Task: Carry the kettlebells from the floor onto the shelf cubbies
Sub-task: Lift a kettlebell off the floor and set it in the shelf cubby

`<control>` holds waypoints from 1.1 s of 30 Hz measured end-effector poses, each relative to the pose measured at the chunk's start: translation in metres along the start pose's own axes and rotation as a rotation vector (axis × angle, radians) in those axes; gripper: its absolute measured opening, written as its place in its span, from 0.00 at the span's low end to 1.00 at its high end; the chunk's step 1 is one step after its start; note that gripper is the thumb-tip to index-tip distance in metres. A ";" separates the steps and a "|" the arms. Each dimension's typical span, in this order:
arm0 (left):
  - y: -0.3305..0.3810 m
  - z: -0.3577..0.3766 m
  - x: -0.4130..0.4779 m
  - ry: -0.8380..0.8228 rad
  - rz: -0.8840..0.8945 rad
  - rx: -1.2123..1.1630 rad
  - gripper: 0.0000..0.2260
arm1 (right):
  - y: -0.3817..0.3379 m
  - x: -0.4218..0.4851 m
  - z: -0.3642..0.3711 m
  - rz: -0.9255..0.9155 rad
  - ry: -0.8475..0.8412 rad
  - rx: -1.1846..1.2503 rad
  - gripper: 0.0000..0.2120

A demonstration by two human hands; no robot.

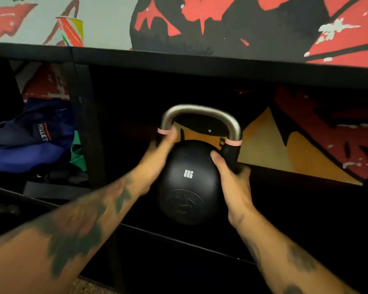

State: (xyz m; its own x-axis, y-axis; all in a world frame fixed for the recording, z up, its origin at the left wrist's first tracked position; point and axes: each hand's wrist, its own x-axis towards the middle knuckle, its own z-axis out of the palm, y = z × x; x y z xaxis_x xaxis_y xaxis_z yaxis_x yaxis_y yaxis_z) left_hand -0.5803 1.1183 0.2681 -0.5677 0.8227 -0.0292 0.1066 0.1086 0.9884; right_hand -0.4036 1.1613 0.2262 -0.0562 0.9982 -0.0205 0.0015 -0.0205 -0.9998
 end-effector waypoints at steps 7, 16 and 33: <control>-0.041 0.002 -0.025 0.004 -0.058 -0.219 0.45 | 0.035 -0.008 0.019 -0.023 0.014 0.068 0.64; -0.015 0.018 0.025 -0.062 -0.318 -0.215 0.38 | 0.005 0.069 0.048 0.028 -0.067 -0.170 0.61; -0.020 0.031 0.095 0.010 -0.251 -0.170 0.49 | 0.002 0.129 0.077 -0.028 -0.018 -0.295 0.64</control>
State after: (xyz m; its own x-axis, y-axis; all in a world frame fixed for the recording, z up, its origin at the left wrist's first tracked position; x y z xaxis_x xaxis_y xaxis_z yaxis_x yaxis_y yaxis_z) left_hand -0.6114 1.2114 0.2414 -0.5669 0.7766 -0.2749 -0.1757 0.2121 0.9613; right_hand -0.4879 1.2854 0.2217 -0.0782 0.9969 0.0042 0.2893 0.0267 -0.9569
